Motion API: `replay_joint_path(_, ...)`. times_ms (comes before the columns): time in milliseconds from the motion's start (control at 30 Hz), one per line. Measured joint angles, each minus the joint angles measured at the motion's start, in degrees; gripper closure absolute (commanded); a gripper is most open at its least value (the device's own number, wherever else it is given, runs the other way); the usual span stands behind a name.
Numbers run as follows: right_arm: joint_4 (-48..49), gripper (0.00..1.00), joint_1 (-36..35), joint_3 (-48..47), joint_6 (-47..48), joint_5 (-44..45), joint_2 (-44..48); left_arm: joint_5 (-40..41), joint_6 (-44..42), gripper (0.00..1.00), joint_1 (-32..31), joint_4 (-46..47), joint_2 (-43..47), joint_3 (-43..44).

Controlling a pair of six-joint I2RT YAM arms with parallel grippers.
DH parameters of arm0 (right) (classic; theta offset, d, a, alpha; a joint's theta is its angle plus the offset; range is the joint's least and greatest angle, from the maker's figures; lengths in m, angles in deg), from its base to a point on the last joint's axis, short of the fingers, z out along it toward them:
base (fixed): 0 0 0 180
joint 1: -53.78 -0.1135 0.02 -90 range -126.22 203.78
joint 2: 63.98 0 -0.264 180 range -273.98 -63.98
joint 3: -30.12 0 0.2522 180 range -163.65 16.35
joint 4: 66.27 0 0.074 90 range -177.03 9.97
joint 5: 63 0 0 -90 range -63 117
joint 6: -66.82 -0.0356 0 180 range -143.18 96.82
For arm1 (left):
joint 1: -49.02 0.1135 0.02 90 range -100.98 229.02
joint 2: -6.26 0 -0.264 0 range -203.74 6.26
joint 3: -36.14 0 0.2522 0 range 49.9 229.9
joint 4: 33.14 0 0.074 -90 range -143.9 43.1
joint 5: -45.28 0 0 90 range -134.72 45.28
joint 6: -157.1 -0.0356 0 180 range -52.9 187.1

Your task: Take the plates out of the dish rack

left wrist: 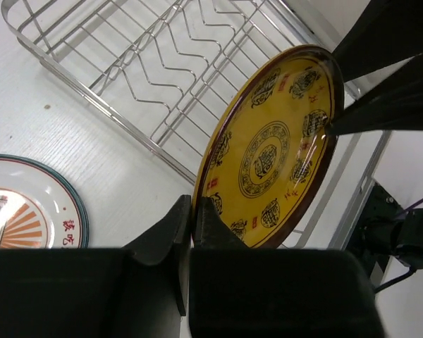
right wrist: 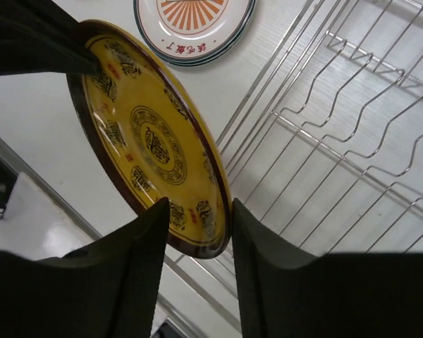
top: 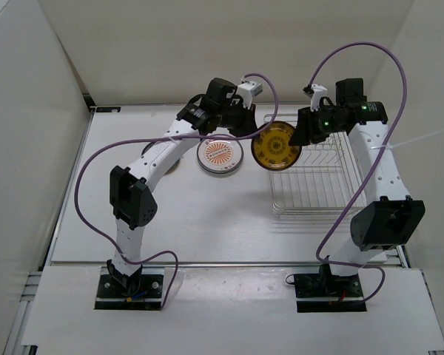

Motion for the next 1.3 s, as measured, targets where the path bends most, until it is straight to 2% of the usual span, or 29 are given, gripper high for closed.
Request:
replay_joint_path(67,0.22,0.36,-0.42,0.66,0.09,0.42,0.0,2.27,0.17,0.89,-0.46,0.11,0.07,-0.48)
replay_joint_path(133,0.33,0.06,-0.55,1.38,-0.59,1.18,0.0,4.24,0.46,0.89,-0.37,1.22,1.27,-3.54)
replay_joint_path(167,0.5,0.02,-0.68,1.81,-1.29,2.14,0.0,5.05,0.48,0.89,0.28,1.33,2.4,-5.97)
replay_joint_path(233,1.14,0.01,-0.98,2.23,-2.21,5.07,0.0,5.49,0.66,0.89,2.38,2.03,4.79,-10.64)
replay_joint_path(300,1.97,0.0,-1.05,2.49,-3.5,9.57,0.0,6.25,0.57,0.89,7.1,1.84,8.52,-16.28)
replay_joint_path(367,2.71,0.0,-0.9,2.54,-4.44,14.05,0.0,6.38,0.42,0.89,14.34,1.9,12.57,-20.94)
replay_joint_path(533,3.54,0.0,-0.46,3.26,-4.94,20.11,0.42,5.18,-0.55,0.89,35.69,2.49,19.28,-26.25)
replay_joint_path(633,3.52,0.0,-0.66,3.76,-4.9,22.43,0.94,3.02,-1.22,0.89,44.15,2.62,21.49,-30.56)
replay_joint_path(767,3.63,0.0,-1.73,3.76,-4.72,24.55,1.18,-2.86,-1.31,0.89,48.72,2.19,19.67,-32.92)
replay_joint_path(933,4.22,0.0,-3.28,3.82,-4.48,27.08,1.25,-9.25,0.0,0.89,51.01,2.36,11.54,-31.28)
replay_joint_path(1133,4.59,0.0,-3.63,4.72,-4.44,28.52,2.03,-10.54,0.72,0.89,51.04,1.2,1.68,-25.97)
replay_joint_path(1300,4.61,0.0,-3.63,5.77,-4.31,28.79,3.3,-10.8,1.2,0.89,51.04,0.83,-1.27,-25.57)
